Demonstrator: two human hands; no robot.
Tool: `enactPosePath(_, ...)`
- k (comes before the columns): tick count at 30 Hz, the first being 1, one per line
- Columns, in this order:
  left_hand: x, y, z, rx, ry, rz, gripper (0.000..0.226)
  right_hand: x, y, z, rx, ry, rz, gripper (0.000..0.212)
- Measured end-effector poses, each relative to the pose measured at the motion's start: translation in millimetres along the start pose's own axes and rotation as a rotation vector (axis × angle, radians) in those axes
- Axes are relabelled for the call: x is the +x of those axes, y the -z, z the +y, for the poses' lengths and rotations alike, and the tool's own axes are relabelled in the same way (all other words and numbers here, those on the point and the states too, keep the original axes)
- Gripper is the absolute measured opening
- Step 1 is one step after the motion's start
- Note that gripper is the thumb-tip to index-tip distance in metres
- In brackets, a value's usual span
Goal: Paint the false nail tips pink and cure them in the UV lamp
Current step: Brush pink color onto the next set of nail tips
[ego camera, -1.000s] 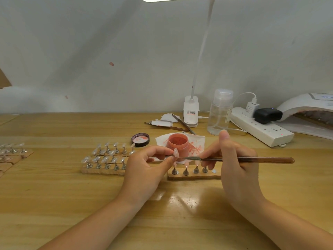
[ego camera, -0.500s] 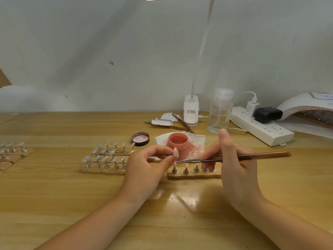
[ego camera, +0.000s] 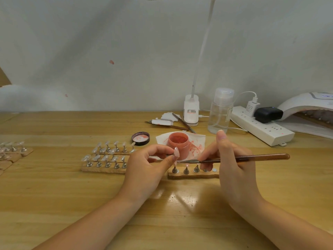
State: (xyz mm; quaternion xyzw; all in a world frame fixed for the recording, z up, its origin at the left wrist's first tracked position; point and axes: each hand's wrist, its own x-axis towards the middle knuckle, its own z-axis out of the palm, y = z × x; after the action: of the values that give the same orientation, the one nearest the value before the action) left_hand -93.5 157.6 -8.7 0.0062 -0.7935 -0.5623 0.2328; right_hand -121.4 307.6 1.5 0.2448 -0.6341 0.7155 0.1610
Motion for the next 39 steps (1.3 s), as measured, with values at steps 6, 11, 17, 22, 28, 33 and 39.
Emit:
enactPosePath(6,0.3,-0.9,0.3,-0.042,0.025,0.019,0.010,5.9,0.0,4.7,-0.122,0.114,-0.032,0.041)
enactPosePath(11,-0.6,-1.2,1.4,-0.041,0.026,0.031,0.019,4.3,1.6,4.7,-0.116,0.154,-0.074,0.043)
enactPosePath(17,-1.2,-0.8,3.1,-0.041,0.028,0.032,0.017,5.9,2.1,4.7,-0.099,0.171,-0.043,0.044)
enactPosePath(22,-1.2,-1.0,2.8,-0.028,0.031,0.035,0.016,8.2,1.1,5.3,-0.163,0.158,-0.076,0.039)
enactPosePath(28,-1.2,-0.5,2.9,-0.021,0.025,0.033,0.017,6.4,2.6,3.6,-0.100,0.153,-0.060,0.046)
enactPosePath(33,-1.4,-1.1,3.4,-0.036,0.036,0.034,0.011,8.6,0.3,3.8,-0.157,0.178,-0.084,0.040)
enactPosePath(39,-1.2,-0.5,2.7,-0.030,0.018,0.027,0.019,6.1,3.6,1.7,-0.073,0.133,-0.082,0.047)
